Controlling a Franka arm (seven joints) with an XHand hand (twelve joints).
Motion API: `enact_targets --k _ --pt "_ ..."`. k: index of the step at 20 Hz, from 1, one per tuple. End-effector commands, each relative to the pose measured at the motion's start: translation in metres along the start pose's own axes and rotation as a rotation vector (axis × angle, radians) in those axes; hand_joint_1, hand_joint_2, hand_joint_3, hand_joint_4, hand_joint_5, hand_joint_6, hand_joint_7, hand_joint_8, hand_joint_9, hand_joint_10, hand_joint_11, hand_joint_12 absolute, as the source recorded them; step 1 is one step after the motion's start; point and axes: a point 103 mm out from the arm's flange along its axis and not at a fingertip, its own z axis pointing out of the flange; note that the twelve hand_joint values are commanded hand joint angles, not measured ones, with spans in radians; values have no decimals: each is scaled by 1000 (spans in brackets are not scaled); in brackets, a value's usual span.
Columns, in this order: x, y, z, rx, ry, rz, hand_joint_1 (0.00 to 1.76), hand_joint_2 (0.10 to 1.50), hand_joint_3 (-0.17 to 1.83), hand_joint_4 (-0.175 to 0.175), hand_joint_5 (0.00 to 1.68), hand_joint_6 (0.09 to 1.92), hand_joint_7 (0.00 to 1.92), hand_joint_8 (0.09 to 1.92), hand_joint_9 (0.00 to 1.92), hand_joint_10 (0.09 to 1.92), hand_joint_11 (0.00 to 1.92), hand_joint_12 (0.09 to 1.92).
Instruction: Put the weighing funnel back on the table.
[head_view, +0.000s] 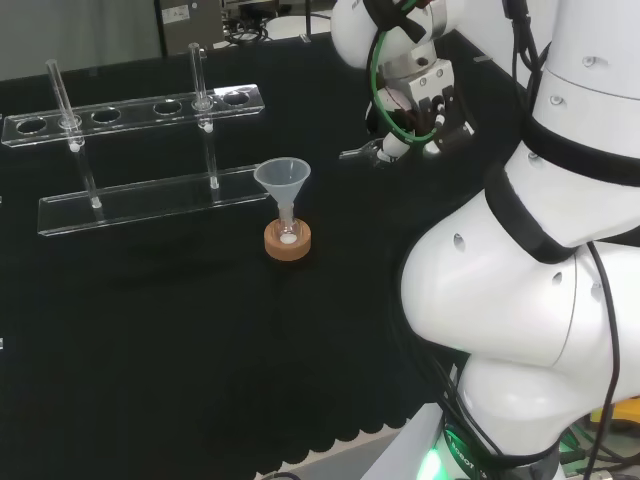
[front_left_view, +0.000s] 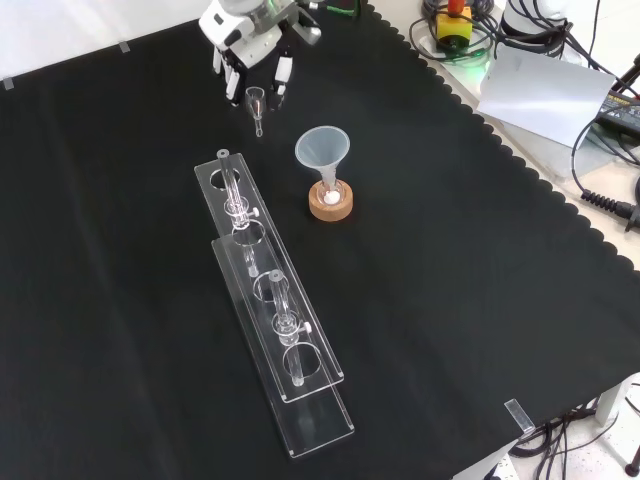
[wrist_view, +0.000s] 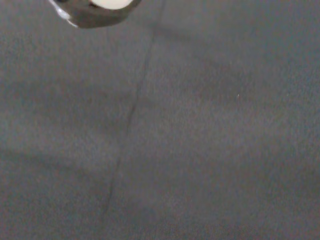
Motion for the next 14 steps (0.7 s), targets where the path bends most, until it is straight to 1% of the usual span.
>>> enact_targets --k 1,7,14 --pt "-7 8 10 -28 8 9 1044 954 265 175 1049 938 1179 417 1358 87 979 917" --pt "-5 13 25 -24 49 5 1044 951 271 175 1049 939 1178 418 1358 87 978 917" --pt "-4 22 38 -22 74 3 1044 948 277 175 1049 940 1176 419 1358 87 978 918"
